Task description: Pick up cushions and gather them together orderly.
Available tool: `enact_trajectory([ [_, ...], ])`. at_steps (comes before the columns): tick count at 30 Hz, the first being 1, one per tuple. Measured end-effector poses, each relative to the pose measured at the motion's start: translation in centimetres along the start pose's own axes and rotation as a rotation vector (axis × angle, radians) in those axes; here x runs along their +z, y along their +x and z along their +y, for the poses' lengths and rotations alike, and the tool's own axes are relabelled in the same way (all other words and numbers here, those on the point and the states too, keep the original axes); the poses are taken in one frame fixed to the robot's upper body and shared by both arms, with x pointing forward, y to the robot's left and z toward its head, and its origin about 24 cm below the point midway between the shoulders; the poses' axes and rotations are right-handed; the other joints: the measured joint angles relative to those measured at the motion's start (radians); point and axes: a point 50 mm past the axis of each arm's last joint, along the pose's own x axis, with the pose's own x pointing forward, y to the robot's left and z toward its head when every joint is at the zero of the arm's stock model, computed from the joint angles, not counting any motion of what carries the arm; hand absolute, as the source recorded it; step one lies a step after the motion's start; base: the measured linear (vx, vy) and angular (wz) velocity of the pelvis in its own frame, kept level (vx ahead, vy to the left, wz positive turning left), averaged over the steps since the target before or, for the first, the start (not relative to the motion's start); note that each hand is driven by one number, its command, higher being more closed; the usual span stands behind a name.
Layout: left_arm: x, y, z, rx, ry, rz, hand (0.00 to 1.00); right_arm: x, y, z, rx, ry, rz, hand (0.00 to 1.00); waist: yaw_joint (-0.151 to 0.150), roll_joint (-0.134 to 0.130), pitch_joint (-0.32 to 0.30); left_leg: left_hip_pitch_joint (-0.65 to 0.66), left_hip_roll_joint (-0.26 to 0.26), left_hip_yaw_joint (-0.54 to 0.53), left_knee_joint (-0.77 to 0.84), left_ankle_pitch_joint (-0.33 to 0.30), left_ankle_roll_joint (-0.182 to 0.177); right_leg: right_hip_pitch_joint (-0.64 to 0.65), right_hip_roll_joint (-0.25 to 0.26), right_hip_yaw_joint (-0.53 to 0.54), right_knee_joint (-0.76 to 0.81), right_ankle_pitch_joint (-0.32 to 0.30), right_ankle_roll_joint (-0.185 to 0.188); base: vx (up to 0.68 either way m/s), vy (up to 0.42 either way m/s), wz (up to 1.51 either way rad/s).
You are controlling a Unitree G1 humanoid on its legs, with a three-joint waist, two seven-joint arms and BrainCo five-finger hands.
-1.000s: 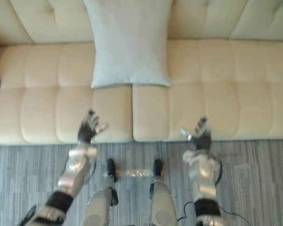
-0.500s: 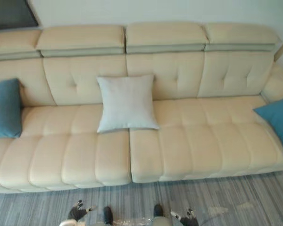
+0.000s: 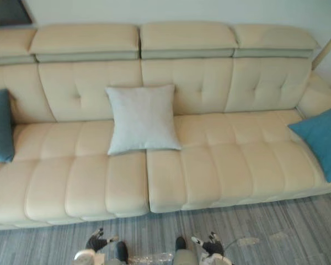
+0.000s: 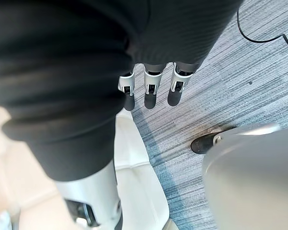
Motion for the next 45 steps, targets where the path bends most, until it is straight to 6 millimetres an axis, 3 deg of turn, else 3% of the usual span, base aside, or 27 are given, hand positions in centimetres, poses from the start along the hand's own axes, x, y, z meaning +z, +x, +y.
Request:
enact_trajectory([
  [1, 0.8, 0.1, -0.2, -0.003, -0.004, -0.034, 0.0, 0.0, 0.0, 0.4, 0.012, 0.003, 0.001, 0.0, 0.0, 0.004, 0.005, -0.014, -0.001, -0.028, 0.017, 0.002, -0.002, -0.05, -0.011, -0.021, 0.295, -0.136, -0.018, -0.03, -0.008, 0.56],
  [2, 1.2, 0.1, 0.0, -0.001, -0.003, -0.052, 0.0, -0.3, -0.1, 0.3, 0.01, 0.001, 0.009, 0.0, 0.003, -0.006, 0.004, -0.014, -0.005, -0.051, 0.03, 0.005, 0.0, -0.044, -0.017, -0.025, 0.446, -0.183, -0.005, -0.01, -0.044, 0.63],
  [4, 1.3, 0.1, 0.5, 0.021, -0.009, -0.06, 0.0, -0.4, -0.1, 0.4, 0.012, 0.0, 0.013, 0.0, 0.032, -0.03, -0.005, -0.04, -0.01, -0.062, 0.064, 0.008, -0.003, 0.009, -0.024, -0.034, 0.532, -0.206, -0.019, -0.06, -0.152, 0.29],
  [6, 1.2, 0.1, 0.4, 0.034, -0.037, -0.052, 0.0, 1.2, 0.4, 1.1, 0.027, -0.001, -0.035, 0.0, 0.054, -0.03, -0.007, -0.094, 0.018, -0.049, 0.112, 0.015, -0.013, 0.06, 0.014, -0.05, 0.374, -0.252, -0.031, -0.2, -0.198, -0.21],
  [7, 1.0, 0.0, -0.3, 0.017, -0.048, -0.043, 0.0, 2.5, 0.6, 1.5, 0.033, 0.002, -0.085, 0.0, 0.08, 0.008, 0.004, -0.115, 0.057, -0.039, 0.108, 0.032, -0.035, 0.095, 0.055, -0.068, 0.254, -0.253, -0.034, -0.23, -0.14, -0.42],
  [9, 0.8, -0.1, -1.0, 0.002, -0.054, -0.037, 0.0, 3.4, 0.7, 1.8, 0.04, 0.005, -0.121, 0.0, 0.08, 0.03, 0.017, -0.142, 0.079, -0.044, 0.103, 0.064, -0.046, 0.136, 0.084, -0.082, 0.126, -0.264, -0.059, -0.25, -0.146, -0.18],
  [11, 0.8, -0.1, -1.9, -0.029, -0.038, -0.027, 0.0, 3.3, 0.7, 1.5, 0.026, 0.0, -0.115, 0.0, 0.068, 0.061, 0.034, -0.129, 0.096, -0.057, 0.038, 0.151, -0.053, 0.161, 0.117, -0.111, 0.072, -0.248, -0.117, -0.35, -0.146, 0.2],
  [12, 0.7, -0.2, -2.5, -0.047, -0.034, -0.026, 0.0, 3.0, 0.6, 1.1, 0.012, 0.0, -0.107, 0.0, 0.057, 0.056, 0.038, -0.119, 0.095, -0.064, 0.008, 0.179, -0.071, 0.157, 0.114, -0.135, 0.06, -0.235, -0.145, -0.33, -0.086, 0.23],
  [13, 1.1, -0.1, -2.7, -0.058, -0.032, -0.038, 0.0, 2.8, 0.6, 1.0, 0.004, 0.004, -0.1, 0.0, 0.056, 0.05, 0.042, -0.13, 0.093, -0.072, 0.065, 0.123, -0.085, 0.148, 0.106, -0.15, 0.058, -0.235, -0.157, -0.31, -0.024, 0.09],
  [16, 1.4, 0.0, -2.9, -0.066, -0.026, -0.048, 0.0, 2.5, 0.6, 0.0, -0.027, 0.008, -0.084, 0.0, 0.047, 0.034, 0.051, -0.16, 0.049, -0.105, 0.356, -0.107, -0.035, 0.103, 0.067, -0.111, 0.073, -0.215, -0.159, -0.27, 0.073, -0.22],
  [17, 1.4, 0.0, -3.0, -0.067, -0.027, -0.047, 0.0, 2.4, 0.6, -0.1, -0.028, 0.007, -0.083, 0.0, 0.048, 0.035, 0.05, -0.16, 0.047, -0.108, 0.383, -0.131, -0.035, 0.098, 0.066, -0.099, 0.072, -0.214, -0.159, -0.16, 0.191, -0.67],
  [18, 0.9, -0.2, -3.0, -0.068, -0.029, -0.034, 0.0, 2.1, 0.5, -0.3, -0.032, 0.003, -0.074, 0.0, 0.047, 0.049, 0.045, -0.133, 0.028, -0.151, 0.458, -0.243, -0.046, 0.074, 0.07, -0.041, 0.072, -0.195, -0.139, -0.08, 0.19, -0.81],
  [19, 0.7, -0.2, -3.1, -0.068, -0.029, -0.028, 0.0, 1.9, 0.5, -0.4, -0.032, 0.001, -0.068, 0.0, 0.048, 0.058, 0.046, -0.108, 0.015, -0.181, 0.436, -0.287, -0.052, 0.062, 0.079, -0.009, 0.072, -0.184, -0.129, -0.15, 0.299, -1.05],
  [21, 0.5, -0.3, -2.7, -0.062, -0.021, -0.02, 0.0, 1.0, 0.2, 0.0, -0.019, 0.001, -0.036, 0.0, 0.044, 0.045, 0.042, -0.069, -0.006, -0.145, 0.394, -0.322, -0.052, 0.06, 0.07, 0.067, 0.04, -0.153, -0.094, -0.12, 0.234, -0.8],
  [26, -0.1, -0.2, -1.6, -0.045, 0.021, -0.001, 0.0, 0.3, 0.1, 0.1, -0.002, -0.009, -0.012, 0.0, 0.023, 0.025, 0.025, -0.058, -0.035, -0.037, 0.384, -0.356, -0.014, 0.016, 0.047, 0.169, -0.009, -0.068, -0.075, -0.02, 0.188, -0.69],
  [27, -0.1, -0.2, -1.5, -0.044, 0.022, -0.001, 0.0, 0.3, 0.1, 0.1, 0.001, -0.012, -0.009, 0.0, 0.023, 0.026, 0.026, -0.058, -0.029, -0.025, 0.385, -0.358, -0.011, 0.005, 0.047, 0.153, -0.001, -0.06, -0.071, 0.0, 0.097, -1.04],
  [29, -0.9, -0.5, -1.1, -0.036, 0.029, 0.025, 0.0, 0.9, 0.4, 0.2, 0.012, -0.045, -0.016, 0.0, 0.026, 0.044, 0.017, -0.046, 0.027, 0.091, 0.39, -0.345, 0.004, -0.049, 0.01, -0.215, 0.065, -0.06, -0.158, 0.07, 0.026, -1.18],
  [31, -1.3, -0.5, -1.1, -0.043, 0.046, 0.05, 0.0, 1.0, 0.4, 0.1, 0.013, -0.065, -0.02, 0.0, 0.017, 0.049, 0.018, -0.027, 0.048, 0.124, 0.413, -0.345, 0.004, -0.043, -0.008, -0.36, 0.069, -0.053, -0.171, 0.14, -0.036, -0.94],
  [34, -1.4, -0.5, -1.5, -0.066, 0.05, 0.06, 0.0, 1.4, 0.5, -0.3, 0.009, -0.08, -0.029, 0.0, 0.012, 0.069, 0.026, 0.019, 0.082, 0.132, 0.398, -0.344, -0.001, -0.049, 0.012, -0.393, 0.09, -0.061, -0.184, 0.12, -0.129, -0.79],
  [35, -1.2, -0.4, -1.8, -0.077, 0.055, 0.055, 0.0, 1.4, 0.5, -0.5, 0.004, -0.082, -0.027, 0.0, 0.012, 0.072, 0.028, 0.061, 0.092, 0.168, 0.367, -0.344, -0.019, -0.054, -0.014, -0.447, 0.147, -0.122, -0.184, 0.1, -0.154, -0.66],
  [36, -1.2, -0.4, -1.9, -0.08, 0.057, 0.057, 0.0, 1.4, 0.5, -0.5, 0.003, -0.082, -0.027, 0.0, 0.012, 0.071, 0.028, 0.077, 0.094, 0.178, 0.36, -0.344, -0.028, -0.058, -0.037, -0.471, 0.172, -0.133, -0.181, 0.11, -0.161, -0.62],
  [37, -1.3, -0.5, -2.0, -0.085, 0.066, 0.059, 0.0, 1.3, 0.5, -0.7, -0.003, -0.076, -0.021, 0.0, 0.011, 0.058, 0.022, 0.116, 0.095, 0.211, 0.346, -0.351, -0.063, -0.063, -0.109, -0.529, 0.213, -0.148, -0.179, 0.17, -0.166, -0.71],
  [38, -1.4, -0.5, -1.7, -0.082, 0.075, 0.063, 0.0, 1.1, 0.5, -0.9, -0.007, -0.08, -0.01, 0.0, 0.012, 0.063, 0.022, 0.151, 0.113, 0.218, 0.34, -0.358, -0.099, -0.061, -0.087, -0.529, 0.233, -0.145, -0.182, 0.18, -0.203, -0.73],
  [41, -1.8, -0.7, -2.4, -0.098, 0.081, 0.078, 0.0, 1.5, 0.6, -1.2, -0.012, -0.086, -0.019, 0.0, 0.013, 0.093, -0.002, 0.155, 0.166, 0.2, 0.353, -0.338, -0.13, -0.063, 0.001, -0.48, 0.194, -0.175, -0.184, 0.23, -0.345, -0.76],
  [42, -1.8, -0.7, -3.0, -0.115, 0.075, 0.078, 0.0, 1.3, 0.5, -1.5, -0.017, -0.091, -0.01, 0.0, 0.013, 0.111, -0.009, 0.081, 0.244, 0.139, 0.546, -0.315, -0.093, -0.038, 0.071, -0.462, 0.141, -0.181, -0.194, 0.21, -0.295, -0.68],
  [43, -1.7, -0.7, -3.1, -0.119, 0.072, 0.072, 0.0, 0.8, 0.4, -1.6, -0.02, -0.091, 0.006, 0.0, 0.012, 0.116, -0.003, 0.038, 0.285, 0.091, 0.669, -0.271, -0.024, 0.003, 0.105, -0.459, 0.103, -0.183, -0.204, 0.21, -0.295, -0.66],
  [45, -1.4, -0.7, -2.9, -0.113, 0.062, 0.052, 0.0, 0.5, 0.3, -2.0, -0.032, -0.086, 0.018, 0.0, 0.023, 0.115, 0.009, -0.022, 0.318, 0.008, 0.873, -0.211, 0.037, 0.098, 0.164, -0.413, 0.024, -0.173, -0.235, 0.19, -0.18, -0.62],
])
